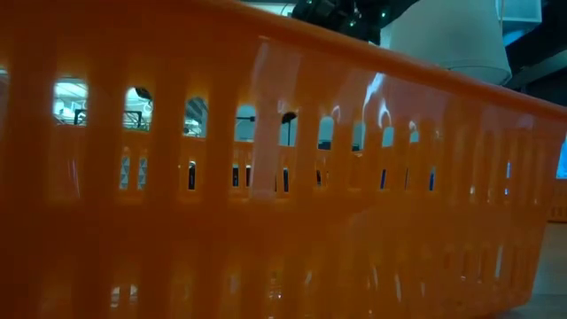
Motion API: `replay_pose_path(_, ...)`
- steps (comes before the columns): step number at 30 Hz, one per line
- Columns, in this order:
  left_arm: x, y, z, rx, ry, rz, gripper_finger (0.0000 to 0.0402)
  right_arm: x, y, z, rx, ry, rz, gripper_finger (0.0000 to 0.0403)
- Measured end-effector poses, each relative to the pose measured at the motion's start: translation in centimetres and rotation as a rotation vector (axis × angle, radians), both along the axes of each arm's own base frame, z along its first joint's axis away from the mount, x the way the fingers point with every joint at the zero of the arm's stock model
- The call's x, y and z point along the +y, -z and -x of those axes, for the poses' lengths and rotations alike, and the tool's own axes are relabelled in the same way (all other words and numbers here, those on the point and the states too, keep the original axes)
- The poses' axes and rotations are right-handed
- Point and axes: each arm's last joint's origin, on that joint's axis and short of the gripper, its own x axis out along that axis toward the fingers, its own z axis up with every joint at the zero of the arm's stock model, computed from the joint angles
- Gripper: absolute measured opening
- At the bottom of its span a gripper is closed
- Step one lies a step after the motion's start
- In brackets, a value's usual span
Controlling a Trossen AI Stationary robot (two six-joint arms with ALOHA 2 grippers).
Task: Stack baskets by color
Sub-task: Stack the left blue bin on the blue bin
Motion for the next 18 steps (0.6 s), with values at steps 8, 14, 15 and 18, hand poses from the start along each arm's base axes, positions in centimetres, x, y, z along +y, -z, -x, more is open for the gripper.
replay_pose_path(8,0.8,0.0,0.3,0.005,-0.035,-0.002,0.0055,-4.7,0.0,-0.2,-0.139,0.017,-0.005,0.0118)
replay_pose_path(14,1.5,0.0,0.5,-0.001,-0.070,-0.005,0.0055,-6.4,0.0,-2.7,-0.113,-0.006,-0.042,0.0118)
replay_pose_path(15,1.6,0.0,0.5,0.000,-0.074,-0.005,0.0055,-6.7,0.1,-3.3,-0.092,-0.017,-0.041,0.0118)
replay_pose_path(18,1.7,-0.1,0.7,-0.005,-0.081,-0.006,0.0055,-7.2,0.7,-4.6,0.016,-0.073,-0.038,0.0118)
